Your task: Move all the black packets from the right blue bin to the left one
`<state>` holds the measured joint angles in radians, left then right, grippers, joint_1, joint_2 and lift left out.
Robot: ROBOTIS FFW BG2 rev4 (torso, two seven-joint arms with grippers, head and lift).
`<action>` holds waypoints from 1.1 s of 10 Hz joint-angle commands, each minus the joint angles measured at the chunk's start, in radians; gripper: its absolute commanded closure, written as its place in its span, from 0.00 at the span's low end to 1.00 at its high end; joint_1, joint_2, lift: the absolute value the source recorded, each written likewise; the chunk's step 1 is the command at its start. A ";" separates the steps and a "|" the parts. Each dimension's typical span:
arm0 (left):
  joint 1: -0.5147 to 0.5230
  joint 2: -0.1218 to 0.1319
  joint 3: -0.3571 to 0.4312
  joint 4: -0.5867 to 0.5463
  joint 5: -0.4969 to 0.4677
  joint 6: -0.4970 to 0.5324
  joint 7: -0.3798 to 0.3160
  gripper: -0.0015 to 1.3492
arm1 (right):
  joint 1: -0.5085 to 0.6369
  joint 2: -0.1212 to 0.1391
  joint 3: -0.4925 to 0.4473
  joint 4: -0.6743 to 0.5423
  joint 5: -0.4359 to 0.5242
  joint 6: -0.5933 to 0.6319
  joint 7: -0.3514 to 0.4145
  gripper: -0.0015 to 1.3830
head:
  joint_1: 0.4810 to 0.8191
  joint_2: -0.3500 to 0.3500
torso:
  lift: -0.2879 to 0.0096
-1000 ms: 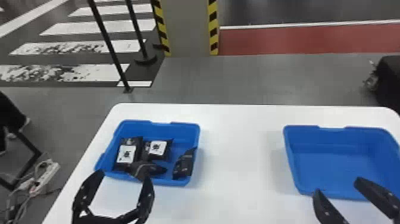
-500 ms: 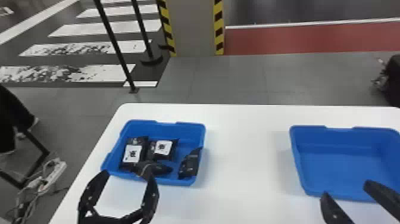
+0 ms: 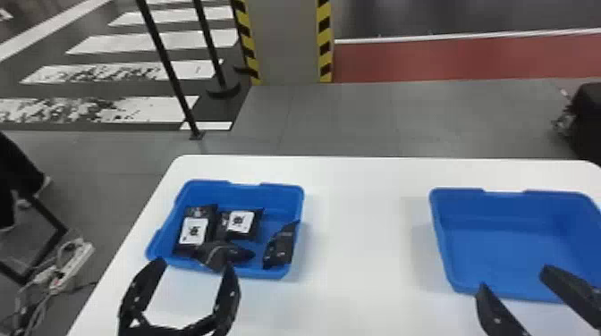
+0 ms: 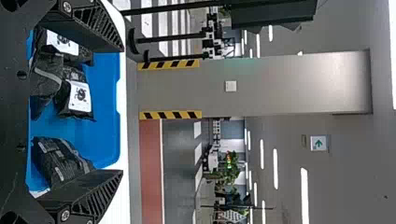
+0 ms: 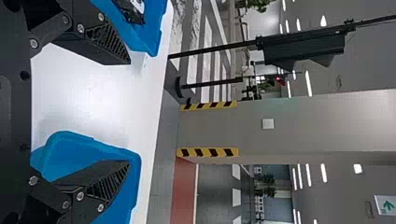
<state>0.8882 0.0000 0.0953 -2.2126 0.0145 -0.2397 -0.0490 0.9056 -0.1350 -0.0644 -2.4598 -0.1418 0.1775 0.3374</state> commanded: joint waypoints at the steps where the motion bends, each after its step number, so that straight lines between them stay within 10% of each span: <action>1: 0.005 -0.003 0.001 0.000 0.007 -0.001 0.000 0.08 | 0.000 0.000 0.000 -0.001 -0.004 -0.001 0.000 0.21 | 0.63 0.73 | 0.60; 11: 0.015 -0.003 0.004 0.000 0.022 -0.021 0.000 0.08 | 0.010 0.003 -0.002 -0.015 0.002 -0.013 -0.014 0.21 | 0.63 0.74 | 0.60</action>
<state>0.9031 0.0000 0.1006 -2.2126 0.0368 -0.2595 -0.0490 0.9148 -0.1319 -0.0650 -2.4752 -0.1396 0.1644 0.3236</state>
